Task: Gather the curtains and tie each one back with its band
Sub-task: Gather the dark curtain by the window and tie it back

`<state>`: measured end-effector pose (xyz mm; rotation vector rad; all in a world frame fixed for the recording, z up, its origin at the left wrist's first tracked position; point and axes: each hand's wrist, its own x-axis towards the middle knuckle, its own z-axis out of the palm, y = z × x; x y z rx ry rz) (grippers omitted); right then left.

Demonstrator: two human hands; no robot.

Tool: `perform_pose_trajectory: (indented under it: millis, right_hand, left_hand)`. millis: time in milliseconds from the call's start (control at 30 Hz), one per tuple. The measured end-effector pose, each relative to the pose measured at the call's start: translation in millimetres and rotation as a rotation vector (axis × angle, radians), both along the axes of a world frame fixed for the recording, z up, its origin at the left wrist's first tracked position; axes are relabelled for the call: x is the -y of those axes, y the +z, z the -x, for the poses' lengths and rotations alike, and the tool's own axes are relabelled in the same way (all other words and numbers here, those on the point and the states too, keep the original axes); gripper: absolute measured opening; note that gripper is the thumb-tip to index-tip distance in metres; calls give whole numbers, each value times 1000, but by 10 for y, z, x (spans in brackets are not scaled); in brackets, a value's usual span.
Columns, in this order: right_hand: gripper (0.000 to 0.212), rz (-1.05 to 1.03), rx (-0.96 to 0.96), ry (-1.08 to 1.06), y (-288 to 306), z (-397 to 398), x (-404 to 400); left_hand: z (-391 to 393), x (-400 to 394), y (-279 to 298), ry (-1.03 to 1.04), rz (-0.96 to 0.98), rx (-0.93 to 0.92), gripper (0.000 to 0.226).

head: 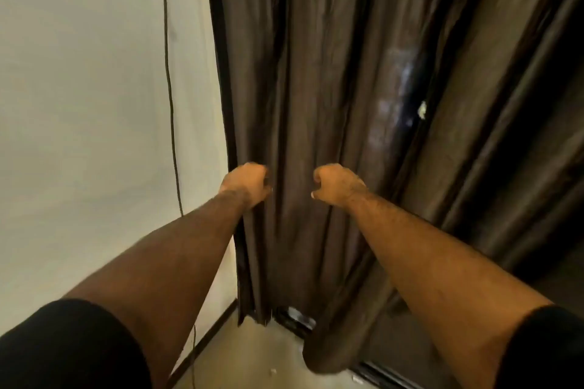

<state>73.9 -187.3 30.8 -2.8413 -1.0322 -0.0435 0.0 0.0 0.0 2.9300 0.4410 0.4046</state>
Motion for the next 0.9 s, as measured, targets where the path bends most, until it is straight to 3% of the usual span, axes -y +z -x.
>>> perform_pose_trajectory:
  millis: [200,333,567,667,767,900]
  right_hand:
    - [30,-79,199,66,759,-470,-614]
    - [31,-127,314,87,1263,-850,-828]
    - [33,-277,584,105,2222,-1208,-1014]
    - [33,-340,659,138,2565,-1243,-1168]
    - [35,-420,633,174,2790,-1206,-1364]
    - [33,-617,551,175,2928,-1116,-1701]
  left_hand:
    - [-647,-628,772,41,98,257,27]
    - [-1020,-915,1374,15,226,574,25]
    - [-1249,-1355,2415,58,283,1078,29]
    - [-1328,-1547,2745,121,330,1142,36]
    - [-1408,-1686,2956,149,376,1091,53]
    - [-1495,-1847,3136,41,525,1038,71]
